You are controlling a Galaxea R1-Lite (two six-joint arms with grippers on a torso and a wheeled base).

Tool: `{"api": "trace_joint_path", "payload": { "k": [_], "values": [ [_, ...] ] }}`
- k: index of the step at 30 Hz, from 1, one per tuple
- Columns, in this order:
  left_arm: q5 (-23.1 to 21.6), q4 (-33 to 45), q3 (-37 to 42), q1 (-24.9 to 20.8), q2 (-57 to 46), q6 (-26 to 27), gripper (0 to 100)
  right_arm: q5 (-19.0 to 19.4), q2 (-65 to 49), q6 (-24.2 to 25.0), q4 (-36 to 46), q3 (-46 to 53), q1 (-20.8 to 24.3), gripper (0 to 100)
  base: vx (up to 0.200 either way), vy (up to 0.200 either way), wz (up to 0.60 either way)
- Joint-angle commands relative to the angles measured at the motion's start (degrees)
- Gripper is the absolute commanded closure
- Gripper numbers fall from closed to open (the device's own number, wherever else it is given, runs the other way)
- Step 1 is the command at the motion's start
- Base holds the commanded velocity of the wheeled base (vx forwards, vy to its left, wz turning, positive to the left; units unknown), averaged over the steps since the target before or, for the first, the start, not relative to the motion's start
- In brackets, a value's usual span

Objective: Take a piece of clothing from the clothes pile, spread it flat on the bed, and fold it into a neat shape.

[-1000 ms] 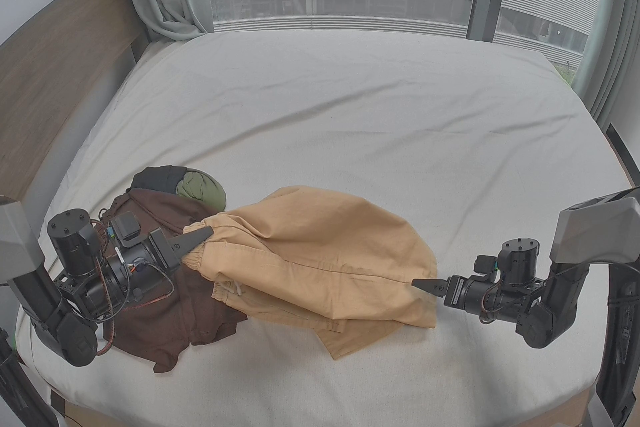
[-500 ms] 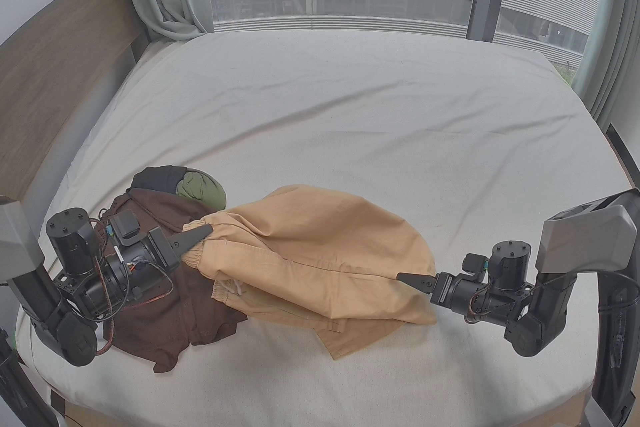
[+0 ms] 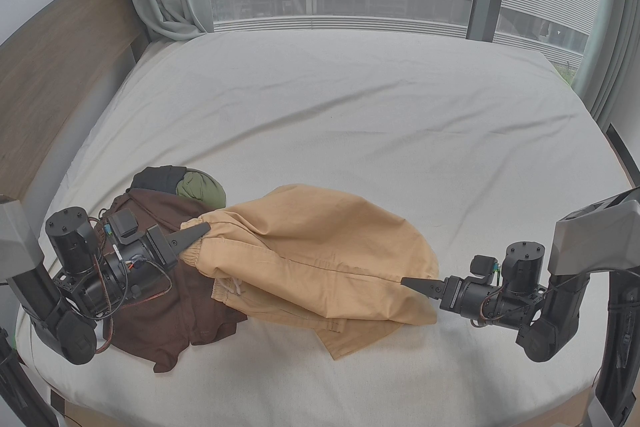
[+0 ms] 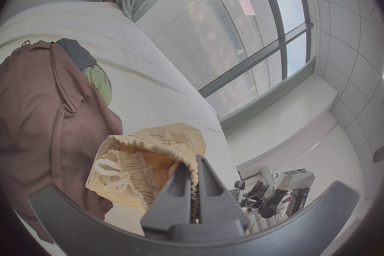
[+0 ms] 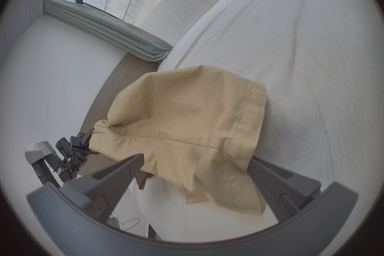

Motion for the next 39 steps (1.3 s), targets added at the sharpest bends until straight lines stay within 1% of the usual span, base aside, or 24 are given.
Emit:
{"api": "trace_joint_path", "payload": {
  "k": [1, 3, 4, 6, 9, 10, 11, 12, 13, 15, 16, 17, 18, 19, 27, 39],
  "values": [
    [0.0, 0.0, 0.0, 0.0, 0.1, -0.1, 100, 0.4, -1.5, -0.2, -0.1, 0.8, -0.1, 0, 0.000, 0.000, 0.00],
    [0.0, 0.0, 0.1, 0.0, 0.1, -0.1, 100, 0.6, -2.2, -0.4, -0.1, 1.3, -0.3, 0, 0.000, 0.000, 0.00],
    [0.0, 0.0, 0.1, 0.0, 0.2, 0.0, 100, 2.2, -3.2, -0.4, -0.1, 1.5, -1.0, 0, 0.000, 0.000, 0.00],
    [0.0, 0.0, 0.1, 0.0, 0.2, 0.0, 100, 4.1, -3.9, -0.4, -0.1, 2.0, -2.1, 0, 0.000, 0.000, 0.00],
    [0.0, 0.0, -0.1, 0.0, 0.2, -0.1, 100, 5.7, -4.4, -0.4, -0.1, 2.5, -3.4, 0, 0.000, 0.000, 0.00],
    [0.0, 0.0, -0.1, 0.0, 0.2, -0.1, 100, 5.7, -4.4, -0.4, -0.1, 2.5, -3.4, 0, 0.000, 0.000, 0.00],
    [0.0, 0.0, -0.1, 0.1, 0.3, -0.1, 100, 7.3, -4.4, -0.4, -0.1, 2.5, -4.2, 0, 0.000, 0.000, 0.00],
    [0.0, 0.0, -0.1, 0.1, 0.3, -0.1, 100, 7.4, -4.4, -0.4, -0.1, 2.5, -4.2, 0, 0.000, 0.000, 0.00],
    [0.0, 0.0, -0.2, 0.1, 0.3, 0.0, 100, 9.3, -4.1, -0.3, -0.1, 2.2, -4.9, 0, 0.000, 0.000, 0.00],
    [-0.1, 0.0, -0.2, 0.1, 0.3, -0.1, 100, 11.1, -3.9, -0.3, -0.1, 1.7, -5.6, 0, 0.000, 0.000, 0.00],
    [-0.3, 0.0, -0.2, 0.1, 0.2, -0.1, 100, 12.6, -3.6, -0.2, -0.1, 1.0, -6.1, 0, 0.000, 0.000, 0.00],
    [-0.3, 0.0, -0.2, 0.1, 0.3, -0.2, 100, 13.5, -3.2, -0.2, -0.1, 0.3, -6.3, 0, 0.000, 0.000, 0.00],
    [-0.3, 0.0, -0.2, 0.1, 0.3, -0.2, 100, 13.5, -3.2, -0.2, -0.1, 0.3, -6.3, 0, 0.000, 0.000, 0.00],
    [-0.3, 0.0, -0.2, 0.0, 0.5, -0.1, 100, 14.3, -1.1, -0.3, -0.1, -0.8, -6.6, 0, 0.000, 0.000, 0.00],
    [-0.3, 0.0, -0.3, 0.3, 0.4, -0.3, 100, 14.2, 4.1, -0.4, -0.1, -5.9, -6.0, 0, 0.000, 0.000, 0.00],
    [-0.4, -0.1, -0.5, 0.1, 1.4, -0.3, 100, 13.9, 5.1, -0.1, -0.1, -8.7, -4.1, 0, 0.000, 0.000, 0.00]
  ]
}}
